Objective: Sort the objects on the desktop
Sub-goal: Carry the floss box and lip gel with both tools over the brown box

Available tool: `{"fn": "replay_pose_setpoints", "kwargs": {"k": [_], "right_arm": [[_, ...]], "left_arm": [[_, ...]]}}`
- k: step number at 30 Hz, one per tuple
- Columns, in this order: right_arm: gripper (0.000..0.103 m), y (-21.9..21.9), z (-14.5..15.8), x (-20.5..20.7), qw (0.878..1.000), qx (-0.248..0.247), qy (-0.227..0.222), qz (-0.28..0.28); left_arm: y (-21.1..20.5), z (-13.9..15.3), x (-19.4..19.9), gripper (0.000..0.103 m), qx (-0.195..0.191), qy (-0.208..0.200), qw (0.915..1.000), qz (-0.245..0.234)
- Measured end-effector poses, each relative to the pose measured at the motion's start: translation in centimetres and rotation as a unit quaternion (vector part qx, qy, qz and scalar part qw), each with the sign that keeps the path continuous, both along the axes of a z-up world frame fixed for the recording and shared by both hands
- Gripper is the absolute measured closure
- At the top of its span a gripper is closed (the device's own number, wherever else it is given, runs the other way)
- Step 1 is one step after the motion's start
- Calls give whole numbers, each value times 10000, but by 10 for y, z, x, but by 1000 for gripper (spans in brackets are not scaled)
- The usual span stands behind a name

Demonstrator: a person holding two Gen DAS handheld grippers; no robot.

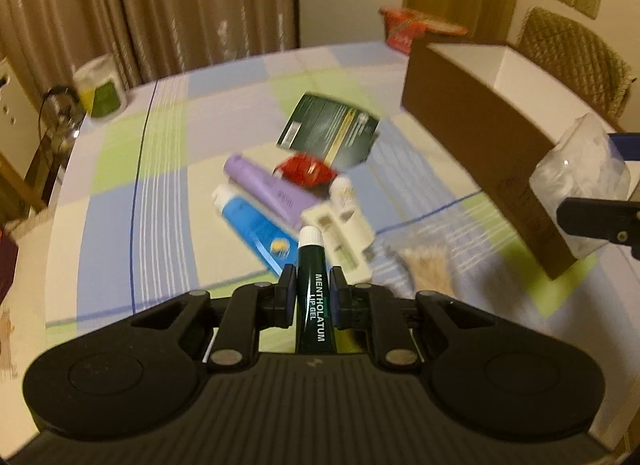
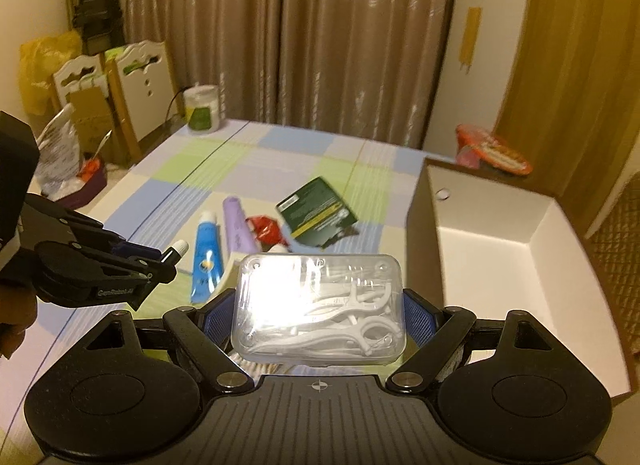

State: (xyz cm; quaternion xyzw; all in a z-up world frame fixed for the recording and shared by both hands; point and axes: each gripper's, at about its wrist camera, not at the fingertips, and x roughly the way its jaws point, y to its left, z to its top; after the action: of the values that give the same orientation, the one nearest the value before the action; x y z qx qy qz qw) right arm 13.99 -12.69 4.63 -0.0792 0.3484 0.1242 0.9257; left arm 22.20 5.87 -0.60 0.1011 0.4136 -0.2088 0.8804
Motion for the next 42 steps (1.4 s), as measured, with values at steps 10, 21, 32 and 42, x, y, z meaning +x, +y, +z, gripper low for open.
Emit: {"fn": "replay_pose_setpoints", "kwargs": {"k": [10, 21, 32, 42], "right_arm": [[19, -29, 20, -6, 9979, 63, -122, -629], [19, -109, 25, 5, 9969, -126, -20, -782], [19, -179, 20, -5, 9954, -89, 241, -921], [19, -206, 20, -18, 9933, -65, 298, -1112]], "left_arm": [[-34, 32, 6, 90, -128, -292, 9971, -697], [-113, 55, 4, 90, -343, -405, 9932, -1035], [-187, 61, -16, 90, -529, -220, 9903, -1266], [-219, 58, -33, 90, -584, -82, 9868, -1511]]}}
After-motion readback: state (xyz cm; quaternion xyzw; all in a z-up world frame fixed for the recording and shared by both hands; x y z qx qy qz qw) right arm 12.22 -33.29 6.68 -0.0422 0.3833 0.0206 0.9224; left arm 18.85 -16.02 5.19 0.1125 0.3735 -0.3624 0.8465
